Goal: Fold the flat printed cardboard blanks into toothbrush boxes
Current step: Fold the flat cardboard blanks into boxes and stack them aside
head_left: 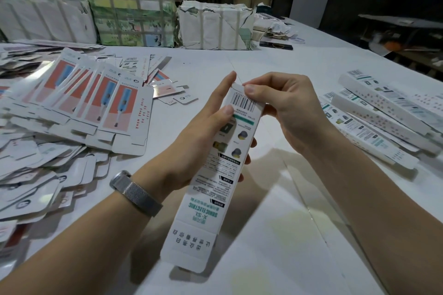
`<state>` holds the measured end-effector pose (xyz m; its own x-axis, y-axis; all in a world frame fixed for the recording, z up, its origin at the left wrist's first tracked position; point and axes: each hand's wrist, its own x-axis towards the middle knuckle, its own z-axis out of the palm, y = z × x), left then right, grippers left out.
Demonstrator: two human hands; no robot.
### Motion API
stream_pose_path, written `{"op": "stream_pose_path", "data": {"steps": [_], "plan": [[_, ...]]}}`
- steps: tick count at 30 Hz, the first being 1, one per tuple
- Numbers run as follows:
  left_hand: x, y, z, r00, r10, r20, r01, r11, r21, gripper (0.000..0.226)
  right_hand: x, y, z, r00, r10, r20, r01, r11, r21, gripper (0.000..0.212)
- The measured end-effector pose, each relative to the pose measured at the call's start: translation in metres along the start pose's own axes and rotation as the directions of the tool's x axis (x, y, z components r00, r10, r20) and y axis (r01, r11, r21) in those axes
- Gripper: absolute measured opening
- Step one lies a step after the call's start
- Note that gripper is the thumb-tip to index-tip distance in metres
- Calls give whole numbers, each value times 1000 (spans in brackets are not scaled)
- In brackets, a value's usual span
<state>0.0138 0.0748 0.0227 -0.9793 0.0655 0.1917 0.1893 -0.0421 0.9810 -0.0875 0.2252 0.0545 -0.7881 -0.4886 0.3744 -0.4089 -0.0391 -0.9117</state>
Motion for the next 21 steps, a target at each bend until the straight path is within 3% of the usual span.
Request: {"op": "stream_pose_path", "data": {"steps": [10, 21], "plan": [[0, -1, 3, 1000, 4, 14, -5, 999, 32, 49, 2, -6, -18, 995, 27, 100, -15, 994, -111, 23], [-2, 5, 1, 990, 19, -137, -18, 1000, 11, 32, -1, -2, -11, 978, 65, 196, -57, 997, -43, 22]]}}
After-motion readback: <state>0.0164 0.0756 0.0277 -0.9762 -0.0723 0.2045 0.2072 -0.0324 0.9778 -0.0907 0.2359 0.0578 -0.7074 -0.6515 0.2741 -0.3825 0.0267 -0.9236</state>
